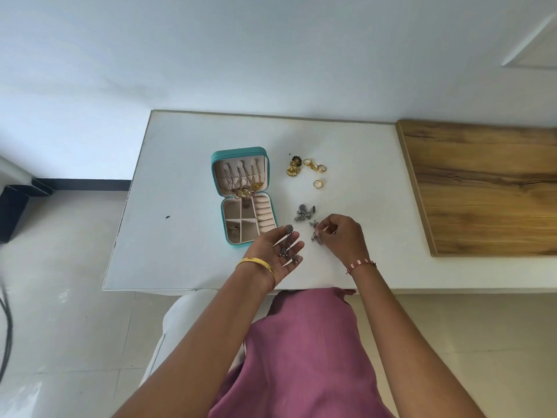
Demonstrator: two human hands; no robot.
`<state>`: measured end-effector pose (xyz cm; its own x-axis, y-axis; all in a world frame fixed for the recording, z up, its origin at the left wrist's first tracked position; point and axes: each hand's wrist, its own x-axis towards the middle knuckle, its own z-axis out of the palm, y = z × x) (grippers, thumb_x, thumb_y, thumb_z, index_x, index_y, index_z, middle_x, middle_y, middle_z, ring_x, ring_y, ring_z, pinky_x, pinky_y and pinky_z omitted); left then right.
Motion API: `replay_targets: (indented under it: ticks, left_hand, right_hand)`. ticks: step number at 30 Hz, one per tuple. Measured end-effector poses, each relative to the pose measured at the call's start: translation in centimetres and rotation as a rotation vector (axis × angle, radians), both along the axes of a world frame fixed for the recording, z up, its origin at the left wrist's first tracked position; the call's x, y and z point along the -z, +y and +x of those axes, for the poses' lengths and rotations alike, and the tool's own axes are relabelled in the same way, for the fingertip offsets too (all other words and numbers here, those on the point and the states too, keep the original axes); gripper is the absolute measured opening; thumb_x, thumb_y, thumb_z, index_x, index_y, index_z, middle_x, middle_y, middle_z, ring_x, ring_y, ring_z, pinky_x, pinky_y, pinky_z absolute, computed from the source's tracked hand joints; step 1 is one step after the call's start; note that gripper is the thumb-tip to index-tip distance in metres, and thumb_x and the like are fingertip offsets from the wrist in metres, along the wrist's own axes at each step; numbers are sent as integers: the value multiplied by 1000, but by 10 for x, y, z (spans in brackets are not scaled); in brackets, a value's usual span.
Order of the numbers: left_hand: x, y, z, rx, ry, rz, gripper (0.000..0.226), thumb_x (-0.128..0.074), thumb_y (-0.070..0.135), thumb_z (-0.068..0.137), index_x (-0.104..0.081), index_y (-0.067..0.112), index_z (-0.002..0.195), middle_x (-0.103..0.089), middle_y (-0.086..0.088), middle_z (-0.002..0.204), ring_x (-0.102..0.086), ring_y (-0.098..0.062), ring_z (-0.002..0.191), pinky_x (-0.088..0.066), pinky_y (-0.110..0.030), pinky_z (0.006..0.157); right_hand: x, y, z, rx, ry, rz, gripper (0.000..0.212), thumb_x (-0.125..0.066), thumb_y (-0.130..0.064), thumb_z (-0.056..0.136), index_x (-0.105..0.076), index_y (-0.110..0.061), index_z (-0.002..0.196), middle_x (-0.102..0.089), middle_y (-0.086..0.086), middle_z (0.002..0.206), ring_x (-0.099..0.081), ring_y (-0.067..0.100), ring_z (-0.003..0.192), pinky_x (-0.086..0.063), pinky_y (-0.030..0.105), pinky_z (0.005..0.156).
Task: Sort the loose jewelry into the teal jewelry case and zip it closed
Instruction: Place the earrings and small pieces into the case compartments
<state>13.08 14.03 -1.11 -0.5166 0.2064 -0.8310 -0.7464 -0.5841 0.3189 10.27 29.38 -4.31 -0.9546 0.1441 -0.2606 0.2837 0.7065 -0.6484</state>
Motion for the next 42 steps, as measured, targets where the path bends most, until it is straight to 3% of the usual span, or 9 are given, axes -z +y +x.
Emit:
replay_targets:
  ticks: [3, 7, 10, 15, 22, 25, 27, 34, 42]
  left_hand:
    - [2, -1, 1, 0, -6, -8, 18, -51, 17, 88, -60, 15, 73, -67, 2, 56, -61, -17, 69, -46, -31, 68]
    - [3, 1, 0, -3, -8, -9, 17, -52, 17, 88, -61, 15, 73, -67, 2, 56, -62, -18, 70, -46, -31, 70]
    - [3, 2, 0, 1, -8, -5, 18, -52, 18, 88, -62, 15, 74, -68, 2, 57, -62, -17, 71, -47, -31, 71]
    - [4, -1, 1, -4, -14, -10, 17, -52, 17, 87, -61, 15, 74, -68, 2, 57, -62, -18, 71, -46, -31, 70]
    - [-7, -6, 9, -21, 9, 15, 15, -53, 17, 87, -61, 14, 75, -68, 1, 56, -61, -18, 73, -46, -32, 72]
    - [-16, -6, 14, -34, 33, 43, 16, -53, 18, 87, -62, 14, 74, -68, 1, 57, -61, -19, 74, -47, -32, 74]
    - [-24, -5, 18, -38, 50, 60, 17, -52, 18, 87, -62, 14, 74, -68, 1, 57, -61, -19, 74, -46, -33, 73]
    - [-47, -13, 23, -68, 135, 76, 18, -53, 17, 87, -61, 14, 72, -68, 1, 58, -61, -18, 71, -47, -32, 72]
    - [-60, -39, 31, -151, 212, 64, 14, -54, 17, 86, -61, 12, 75, -67, 1, 59, -60, -18, 72, -48, -34, 73]
  right_hand:
    - [-2, 0, -8, 40, 90, 52, 12, -59, -5, 81, -67, -11, 88, -55, 1, 67, -52, 18, 65, -42, 24, 64]
    - [-1, -9, -23, -50, 119, 131, 33, -50, -1, 87, -63, -13, 115, -62, 11, 99, -58, 24, 90, -44, 26, 77]
    - [3, -15, -29, -137, 108, 220, 31, -50, -1, 89, -64, -10, 115, -58, 16, 109, -59, 30, 99, -46, 30, 81]
    - [7, -13, -30, -99, 82, 205, 7, -61, -5, 84, -65, -1, 89, -60, 18, 98, -58, 30, 89, -42, 27, 72]
    - [-18, -9, -17, 184, 84, -379, 9, -65, 5, 78, -64, 7, 86, -65, 15, 76, -59, 21, 64, -52, 31, 68]
    - [-35, -8, -11, 196, 65, -565, 15, -61, 10, 80, -64, 10, 94, -64, 7, 71, -62, 6, 55, -53, 17, 58]
    - [-48, -9, -7, 154, 69, -604, 17, -60, 9, 82, -65, 7, 98, -64, 4, 71, -60, -1, 53, -51, 14, 59]
    - [-91, -16, 10, 62, 65, -718, 20, -58, 6, 84, -69, -5, 97, -68, 5, 76, -60, 6, 60, -52, 18, 66]
    - [-129, -31, 32, -147, 120, -506, 21, -61, 4, 83, -70, -3, 100, -68, 4, 78, -59, 6, 62, -50, 14, 64]
